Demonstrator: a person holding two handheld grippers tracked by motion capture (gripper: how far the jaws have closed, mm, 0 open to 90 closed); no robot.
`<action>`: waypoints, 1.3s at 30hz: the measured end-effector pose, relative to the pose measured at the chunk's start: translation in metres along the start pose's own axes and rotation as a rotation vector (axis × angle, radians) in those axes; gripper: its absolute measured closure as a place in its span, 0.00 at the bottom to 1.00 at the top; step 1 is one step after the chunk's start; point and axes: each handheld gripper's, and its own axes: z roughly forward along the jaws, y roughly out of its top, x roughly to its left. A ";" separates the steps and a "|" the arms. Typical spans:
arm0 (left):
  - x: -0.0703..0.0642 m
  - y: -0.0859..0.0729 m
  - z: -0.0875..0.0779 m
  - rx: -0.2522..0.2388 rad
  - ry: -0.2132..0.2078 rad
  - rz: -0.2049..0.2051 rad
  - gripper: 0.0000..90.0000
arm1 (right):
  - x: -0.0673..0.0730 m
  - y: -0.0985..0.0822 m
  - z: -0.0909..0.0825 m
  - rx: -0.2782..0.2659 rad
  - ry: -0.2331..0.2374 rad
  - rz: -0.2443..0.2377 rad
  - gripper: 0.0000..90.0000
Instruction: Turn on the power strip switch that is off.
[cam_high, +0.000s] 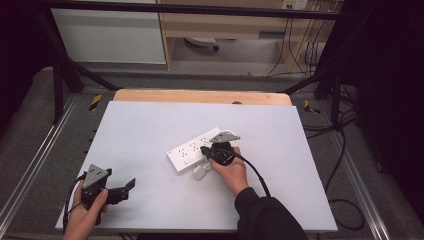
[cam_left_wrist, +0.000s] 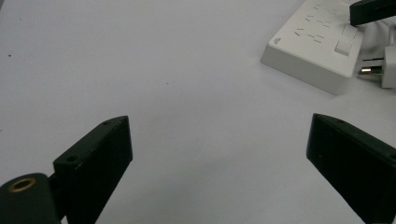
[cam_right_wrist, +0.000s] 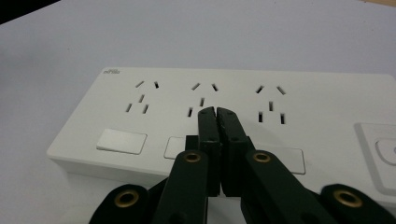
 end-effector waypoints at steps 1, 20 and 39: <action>0.000 0.000 0.000 0.000 0.001 0.001 0.08 | 0.000 0.000 0.000 0.000 0.000 0.000 1.00; 0.000 0.000 0.001 0.004 0.001 0.000 0.08 | -0.002 -0.001 0.000 -0.009 0.009 0.008 1.00; 0.000 -0.001 0.001 0.009 0.000 0.004 0.08 | -0.003 -0.005 0.001 -0.021 0.011 0.023 1.00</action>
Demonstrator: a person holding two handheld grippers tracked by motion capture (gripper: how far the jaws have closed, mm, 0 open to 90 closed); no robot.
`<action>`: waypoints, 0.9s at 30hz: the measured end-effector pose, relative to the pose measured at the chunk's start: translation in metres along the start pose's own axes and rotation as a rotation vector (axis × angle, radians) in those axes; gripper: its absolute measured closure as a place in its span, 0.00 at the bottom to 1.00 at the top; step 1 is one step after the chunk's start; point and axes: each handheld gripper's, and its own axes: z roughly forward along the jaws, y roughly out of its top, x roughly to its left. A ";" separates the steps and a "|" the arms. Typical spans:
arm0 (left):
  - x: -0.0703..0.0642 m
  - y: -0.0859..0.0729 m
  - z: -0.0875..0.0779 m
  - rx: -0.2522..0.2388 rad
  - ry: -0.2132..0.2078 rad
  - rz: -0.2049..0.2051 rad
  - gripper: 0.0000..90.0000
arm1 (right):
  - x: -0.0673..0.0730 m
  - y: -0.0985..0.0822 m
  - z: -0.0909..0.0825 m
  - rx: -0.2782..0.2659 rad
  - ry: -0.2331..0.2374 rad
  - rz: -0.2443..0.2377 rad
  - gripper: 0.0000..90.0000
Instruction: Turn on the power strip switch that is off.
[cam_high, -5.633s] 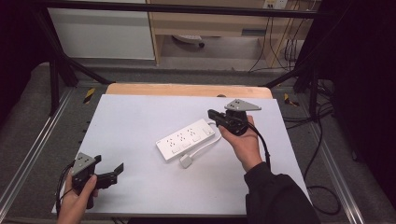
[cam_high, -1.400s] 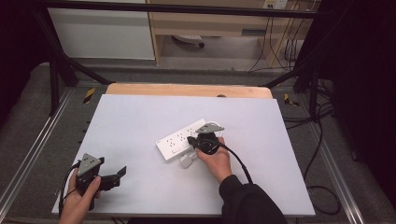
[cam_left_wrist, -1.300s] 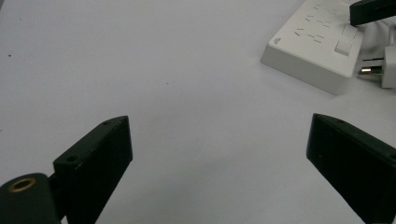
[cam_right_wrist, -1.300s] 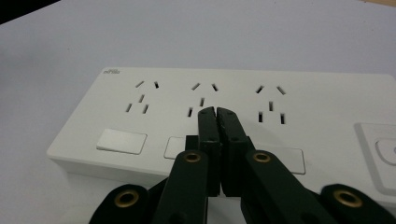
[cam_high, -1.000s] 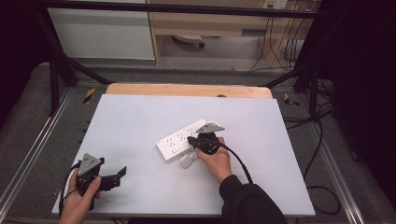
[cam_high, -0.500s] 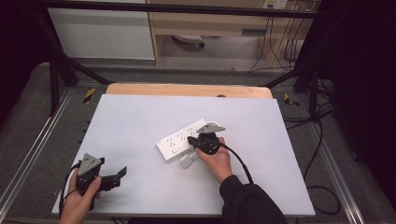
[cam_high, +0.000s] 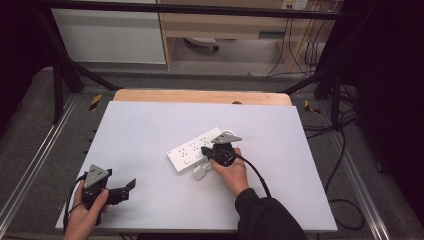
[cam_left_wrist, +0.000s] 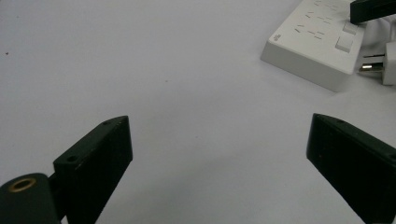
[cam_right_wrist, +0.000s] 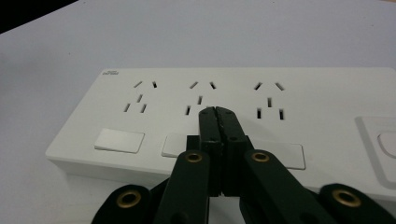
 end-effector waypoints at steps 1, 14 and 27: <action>0.000 0.000 0.000 0.000 0.000 0.000 0.08 | 0.000 0.000 0.000 0.000 0.000 0.000 1.00; 0.000 0.000 0.000 -0.002 0.000 0.001 0.08 | 0.004 0.001 0.001 0.004 -0.016 -0.007 1.00; 0.001 0.000 0.000 -0.004 0.000 0.000 0.08 | 0.005 0.015 -0.001 0.002 -0.019 -0.037 1.00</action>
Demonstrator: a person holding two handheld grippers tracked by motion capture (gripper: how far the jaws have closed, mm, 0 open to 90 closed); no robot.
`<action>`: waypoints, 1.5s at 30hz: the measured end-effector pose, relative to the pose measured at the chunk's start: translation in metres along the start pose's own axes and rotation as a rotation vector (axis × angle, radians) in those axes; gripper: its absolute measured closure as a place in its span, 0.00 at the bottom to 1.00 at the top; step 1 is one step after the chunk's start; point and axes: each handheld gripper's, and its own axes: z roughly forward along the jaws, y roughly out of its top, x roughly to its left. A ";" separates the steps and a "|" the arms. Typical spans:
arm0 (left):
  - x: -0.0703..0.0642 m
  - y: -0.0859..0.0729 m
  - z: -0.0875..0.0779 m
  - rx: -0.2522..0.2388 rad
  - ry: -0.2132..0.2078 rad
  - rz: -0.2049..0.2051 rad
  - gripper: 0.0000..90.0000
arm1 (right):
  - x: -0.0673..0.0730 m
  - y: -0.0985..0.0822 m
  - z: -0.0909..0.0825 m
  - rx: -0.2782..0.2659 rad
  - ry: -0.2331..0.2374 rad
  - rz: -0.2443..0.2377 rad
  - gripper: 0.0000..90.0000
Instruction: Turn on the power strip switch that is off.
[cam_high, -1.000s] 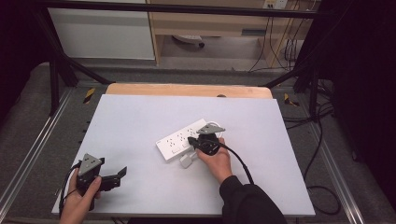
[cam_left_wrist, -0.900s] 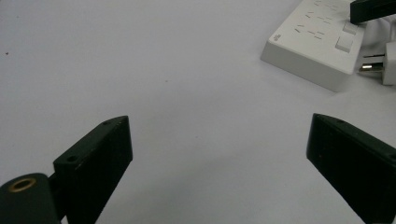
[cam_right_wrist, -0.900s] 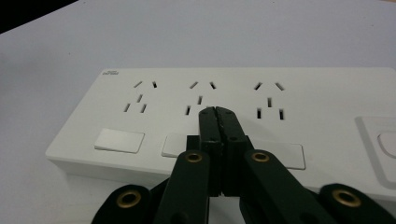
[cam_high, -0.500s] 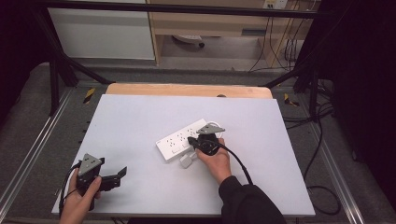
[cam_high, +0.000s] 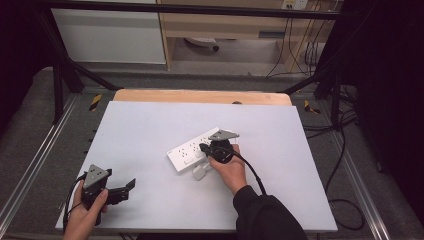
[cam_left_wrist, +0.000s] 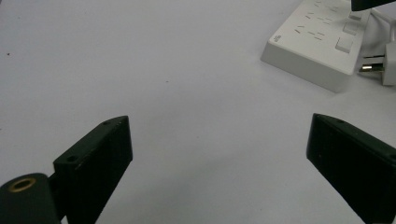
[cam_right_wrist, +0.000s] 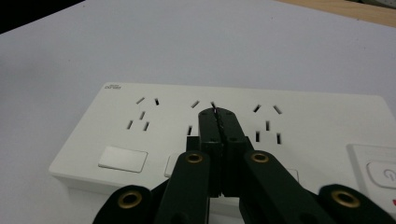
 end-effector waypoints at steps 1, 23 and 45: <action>0.000 0.000 0.000 0.001 0.000 0.001 0.08 | 0.000 0.001 -0.001 -0.003 -0.002 0.000 1.00; -0.001 -0.001 0.001 0.010 -0.001 0.000 0.08 | -0.016 0.018 -0.025 -0.014 -0.017 0.038 0.74; -0.001 -0.002 0.002 0.019 0.008 -0.001 0.08 | -0.037 0.034 -0.048 -0.021 -0.062 0.120 0.14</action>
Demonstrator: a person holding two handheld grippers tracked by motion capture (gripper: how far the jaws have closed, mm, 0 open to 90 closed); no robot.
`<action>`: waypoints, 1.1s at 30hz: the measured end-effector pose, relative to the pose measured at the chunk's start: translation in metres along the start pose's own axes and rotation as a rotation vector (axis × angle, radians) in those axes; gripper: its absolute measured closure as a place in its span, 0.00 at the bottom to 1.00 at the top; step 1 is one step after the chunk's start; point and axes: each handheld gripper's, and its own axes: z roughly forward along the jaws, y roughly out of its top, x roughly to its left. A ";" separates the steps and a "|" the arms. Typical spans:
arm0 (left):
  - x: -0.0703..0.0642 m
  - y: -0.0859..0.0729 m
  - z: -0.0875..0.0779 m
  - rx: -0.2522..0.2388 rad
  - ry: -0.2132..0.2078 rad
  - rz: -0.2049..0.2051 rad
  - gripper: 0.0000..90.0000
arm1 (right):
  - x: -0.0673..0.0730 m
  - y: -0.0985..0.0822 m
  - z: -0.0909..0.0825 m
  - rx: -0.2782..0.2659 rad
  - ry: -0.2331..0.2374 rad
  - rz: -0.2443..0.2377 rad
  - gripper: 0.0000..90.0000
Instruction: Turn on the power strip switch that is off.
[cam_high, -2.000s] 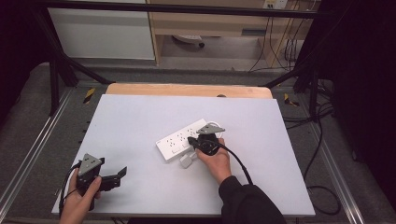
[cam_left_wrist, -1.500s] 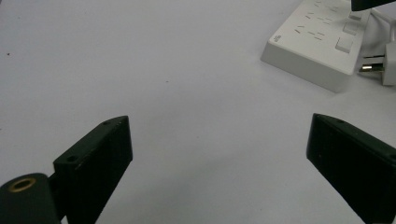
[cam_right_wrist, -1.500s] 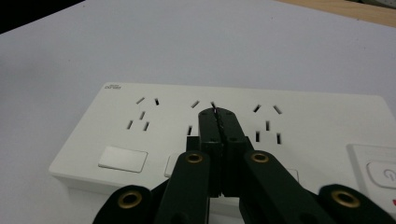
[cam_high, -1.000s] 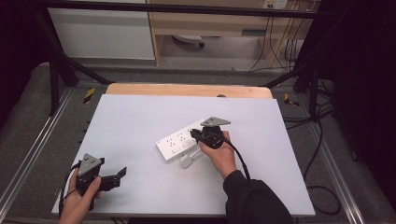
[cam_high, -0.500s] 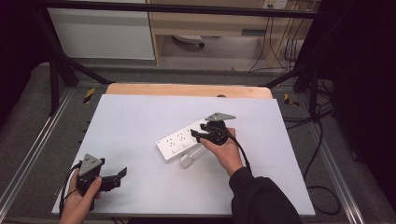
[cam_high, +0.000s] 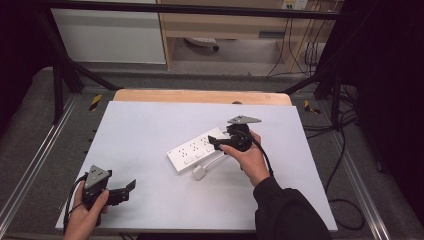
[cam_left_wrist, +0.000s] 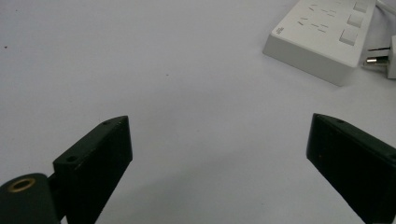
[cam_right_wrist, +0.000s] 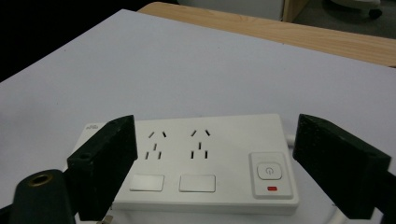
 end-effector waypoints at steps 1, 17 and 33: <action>0.000 0.000 0.000 0.002 0.000 0.002 0.08 | -0.001 0.001 -0.001 -0.001 -0.005 0.005 0.11; -0.001 -0.001 0.001 0.013 0.000 0.018 0.08 | -0.031 0.010 -0.034 -0.060 -0.087 0.048 0.08; -0.001 -0.001 0.001 0.011 0.003 0.013 0.08 | -0.052 0.004 -0.070 -0.089 -0.122 0.060 0.07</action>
